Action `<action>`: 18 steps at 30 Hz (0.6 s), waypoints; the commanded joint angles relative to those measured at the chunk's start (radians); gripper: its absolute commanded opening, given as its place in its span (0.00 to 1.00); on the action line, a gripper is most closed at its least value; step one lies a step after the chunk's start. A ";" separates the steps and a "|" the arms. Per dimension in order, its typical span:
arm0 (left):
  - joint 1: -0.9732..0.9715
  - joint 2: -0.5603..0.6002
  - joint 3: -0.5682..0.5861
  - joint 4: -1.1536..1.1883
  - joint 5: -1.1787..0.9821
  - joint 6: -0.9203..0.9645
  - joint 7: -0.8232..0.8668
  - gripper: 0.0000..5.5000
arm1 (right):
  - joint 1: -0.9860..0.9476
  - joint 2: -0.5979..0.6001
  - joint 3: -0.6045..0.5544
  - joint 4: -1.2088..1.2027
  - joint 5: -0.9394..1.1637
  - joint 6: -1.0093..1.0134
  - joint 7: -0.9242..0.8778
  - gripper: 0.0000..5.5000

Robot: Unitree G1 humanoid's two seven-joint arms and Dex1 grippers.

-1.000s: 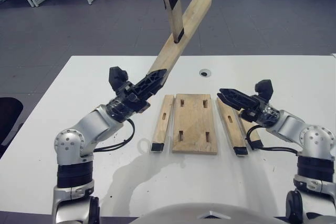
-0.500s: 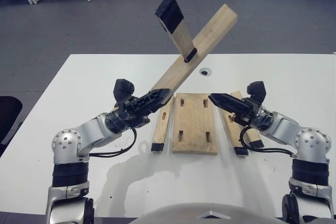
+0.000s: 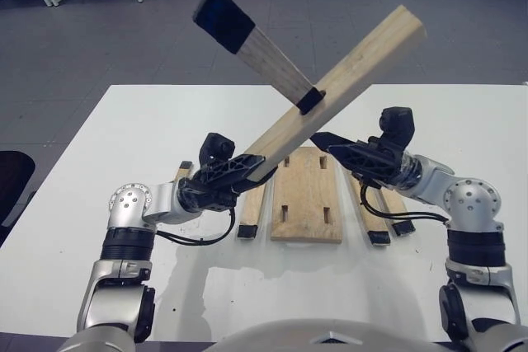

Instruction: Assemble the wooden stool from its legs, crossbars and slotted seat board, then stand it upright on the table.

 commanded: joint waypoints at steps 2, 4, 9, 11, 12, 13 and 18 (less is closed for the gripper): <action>-0.011 0.026 -0.043 -0.006 -0.013 0.007 -0.035 0.19 | -0.015 0.044 0.032 -0.070 -0.019 -0.051 0.008 0.92; 0.000 0.023 -0.054 -0.022 -0.013 -0.002 -0.036 0.19 | -0.034 0.073 0.041 -0.091 -0.022 -0.074 -0.011 0.92; 0.018 0.020 -0.065 -0.045 -0.013 -0.020 -0.033 0.19 | -0.057 0.101 0.076 -0.120 -0.038 -0.094 -0.025 0.85; 0.021 0.019 -0.066 -0.049 -0.013 -0.024 -0.030 0.19 | -0.059 0.098 0.084 -0.123 -0.039 -0.091 -0.022 0.79; 0.022 0.019 -0.065 -0.049 -0.013 -0.026 -0.029 0.19 | -0.061 0.096 0.084 -0.123 -0.036 -0.088 -0.019 0.76; 0.023 0.019 -0.065 -0.049 -0.013 -0.027 -0.026 0.19 | -0.063 0.094 0.082 -0.123 -0.030 -0.084 -0.017 0.73; 0.019 0.021 -0.065 -0.037 -0.013 -0.026 -0.018 0.19 | -0.072 0.077 0.060 -0.118 0.003 -0.071 -0.002 0.54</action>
